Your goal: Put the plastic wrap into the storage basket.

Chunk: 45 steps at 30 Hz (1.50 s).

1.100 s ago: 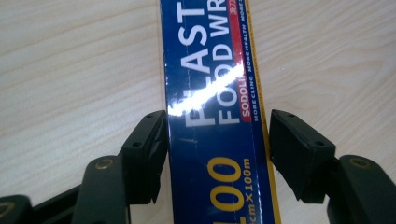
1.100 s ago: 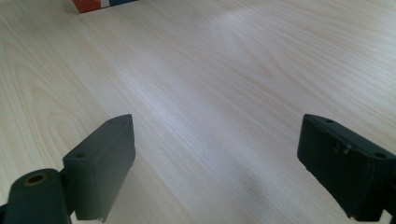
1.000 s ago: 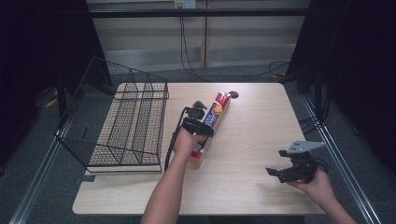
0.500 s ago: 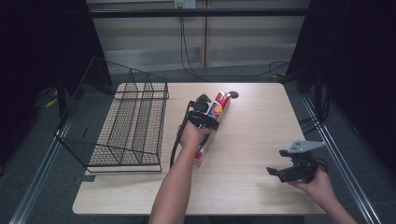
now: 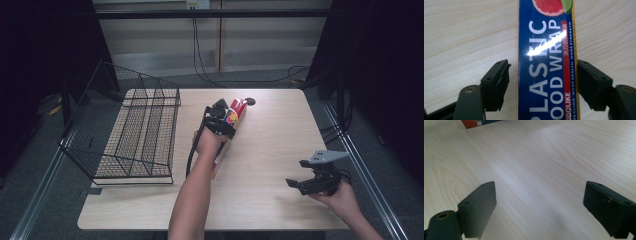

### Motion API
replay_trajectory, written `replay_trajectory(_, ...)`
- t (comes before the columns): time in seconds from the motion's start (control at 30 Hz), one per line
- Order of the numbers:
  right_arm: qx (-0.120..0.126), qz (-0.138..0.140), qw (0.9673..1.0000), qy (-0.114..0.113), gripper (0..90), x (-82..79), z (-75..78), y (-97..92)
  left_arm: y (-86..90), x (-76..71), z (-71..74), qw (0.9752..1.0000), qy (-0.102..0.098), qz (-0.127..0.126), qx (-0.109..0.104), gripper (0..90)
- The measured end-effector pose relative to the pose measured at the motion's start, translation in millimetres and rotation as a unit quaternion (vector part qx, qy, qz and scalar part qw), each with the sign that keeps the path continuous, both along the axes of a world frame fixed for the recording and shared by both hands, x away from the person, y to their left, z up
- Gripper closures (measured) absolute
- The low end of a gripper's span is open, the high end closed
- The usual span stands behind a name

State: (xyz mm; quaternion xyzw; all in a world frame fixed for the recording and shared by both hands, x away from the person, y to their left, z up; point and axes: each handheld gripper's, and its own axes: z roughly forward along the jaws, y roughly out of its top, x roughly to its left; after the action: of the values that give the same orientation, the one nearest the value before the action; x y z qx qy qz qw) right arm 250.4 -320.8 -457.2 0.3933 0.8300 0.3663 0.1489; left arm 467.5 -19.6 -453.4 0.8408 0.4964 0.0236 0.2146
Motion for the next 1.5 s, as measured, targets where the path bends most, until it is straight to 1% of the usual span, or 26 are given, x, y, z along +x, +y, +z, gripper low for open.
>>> replay_trajectory(0.03, -0.001, -0.001, 1.0, 0.0, 11.3, -0.2, 0.0, 0.1, -1.6, -0.9, -0.5, 1.0, 0.0, 0.002, -0.009, 32.0)
replay_trajectory(0.1, 0.0, 0.001, 1.0, 0.0, 11.4, 0.2, -0.1, -0.1, -2.6, -1.2, 0.2, 1.0, 0.003, -0.001, -0.009, 38.8)
replay_trajectory(0.17, -0.001, 0.0, 1.0, 0.0, 11.4, 0.0, 0.1, 0.1, -4.8, -1.7, 1.9, 1.0, 0.001, -0.004, 0.007, 40.6)
replay_trajectory(0.23, 0.0, 0.001, 1.0, -0.001, 11.3, 0.1, 0.1, 0.1, -6.2, -2.0, 2.3, 1.0, 0.002, 0.001, 0.004, 43.1)
replay_trajectory(0.27, -0.001, 0.0, 1.0, -0.002, 11.3, 0.1, 0.2, -0.1, -8.8, -2.0, 4.2, 0.9998, 0.009, 0.008, 0.015, 44.4)
replay_trajectory(0.3, 0.0, -0.002, 1.0, -0.002, 11.3, -0.1, 0.3, 0.1, -8.8, -2.0, 4.2, 0.9998, 0.009, 0.008, 0.015, 44.9)
replay_trajectory(0.37, -0.001, 0.0, 1.0, -0.003, 11.3, 0.0, 0.3, -0.3, -8.9, -1.8, 7.0, 0.9993, 0.025, -0.001, 0.029, 45.9)
replay_trajectory(0.5, 0.0, 0.002, 1.0, 0.0, 11.3, 0.5, -0.2, -0.1, -7.7, -3.4, 10.9, 0.9989, 0.033, -0.008, 0.032, 46.4)
replay_trajectory(0.57, 0.001, 0.003, 1.0, 0.001, 11.2, 0.6, -0.4, 0.2, -6.2, -4.7, 19.3, 0.9984, 0.038, -0.018, 0.038, 46.4)
replay_trajectory(0.63, 0.002, 0.005, 1.0, 0.001, 11.0, 0.7, -0.2, -0.1, -5.2, -5.1, 22.3, 0.9981, 0.039, -0.022, 0.042, 46.4)
replay_trajectory(0.67, 0.002, 0.005, 1.0, -0.003, 10.8, 0.1, 0.2, -0.1, -4.1, -6.4, 29.2, 0.9981, 0.036, -0.023, 0.044, 46.5)
replay_trajectory(0.73, 0.001, 0.005, 1.0, -0.004, 10.5, 0.0, 0.6, -0.1, -2.8, -6.7, 31.8, 0.9981, 0.037, -0.022, 0.043, 46.5)
replay_trajectory(0.8, 0.001, 0.003, 1.0, -0.002, 10.1, -0.2, 1.1, -0.1, 4.2, -7.5, 43.0, 0.9989, 0.037, -0.013, 0.028, 46.5)
replay_trajectory(0.83, 0.0, 0.004, 1.0, -0.002, 10.1, 0.0, 0.9, 0.0, 4.9, -7.8, 44.9, 0.9992, 0.033, -0.009, 0.022, 46.5)
replay_trajectory(1.0, -0.001, 0.003, 1.0, -0.003, 10.1, -0.5, 1.5, 0.9, 10.2, -8.7, 55.2, 0.9991, 0.036, -0.004, 0.024, 46.5)
replay_trajectory(1.03, -0.001, 0.003, 1.0, -0.003, 10.1, -0.5, 1.5, 0.9, 12.3, -8.4, 58.0, 0.9988, 0.039, -0.006, 0.031, 46.5)
replay_trajectory(1.07, 0.001, 0.004, 1.0, -0.003, 10.1, -0.8, 2.1, 0.7, 14.6, -8.9, 60.2, 0.9992, 0.032, 0.001, 0.024, 46.5)
replay_trajectory(1.13, 0.0, 0.004, 1.0, -0.003, 10.0, -0.8, 2.2, 0.4, 18.4, -8.6, 63.7, 0.9992, 0.032, 0.002, 0.024, 46.5)
replay_trajectory(1.17, 0.0, 0.003, 1.0, -0.004, 10.0, -0.8, 2.2, 0.4, 21.4, -7.6, 65.8, 0.9991, 0.032, -0.01, 0.025, 46.5)
replay_trajectory(1.2, 0.001, 0.002, 1.0, -0.004, 10.0, -0.8, 2.2, 0.6, 21.6, -8.8, 67.9, 0.999, 0.037, 0.004, 0.026, 46.5)
replay_trajectory(1.3, 0.002, 0.003, 1.0, -0.004, 9.9, -0.6, 2.0, 0.7, 26.2, -8.8, 73.9, 0.9991, 0.031, 0.006, 0.027, 46.5)
replay_trajectory(1.37, 0.002, 0.002, 1.0, -0.004, 9.8, -0.5, 2.1, 0.7, 28.4, -8.9, 77.0, 0.9989, 0.035, 0.007, 0.029, 46.5)
replay_trajectory(1.4, 0.001, 0.003, 1.0, -0.006, 9.7, -0.4, 2.1, 0.7, 29.4, -9.8, 79.2, 0.999, 0.035, 0.017, 0.024, 46.5)
replay_trajectory(1.43, 0.001, 0.003, 1.0, -0.005, 9.5, -0.5, 2.0, 1.0, 32.9, -8.2, 81.7, 0.9993, 0.029, 0.001, 0.022, 46.5)
replay_trajectory(1.47, 0.001, 0.003, 1.0, -0.005, 9.5, -0.5, 2.0, 1.0, 32.8, -10.2, 83.6, 0.999, 0.033, 0.022, 0.018, 46.5)
replay_trajectory(1.5, 0.002, 0.003, 1.0, -0.005, 9.3, -0.6, 2.0, 1.2, 35.0, -10.1, 86.1, 0.9992, 0.031, 0.017, 0.021, 46.5)
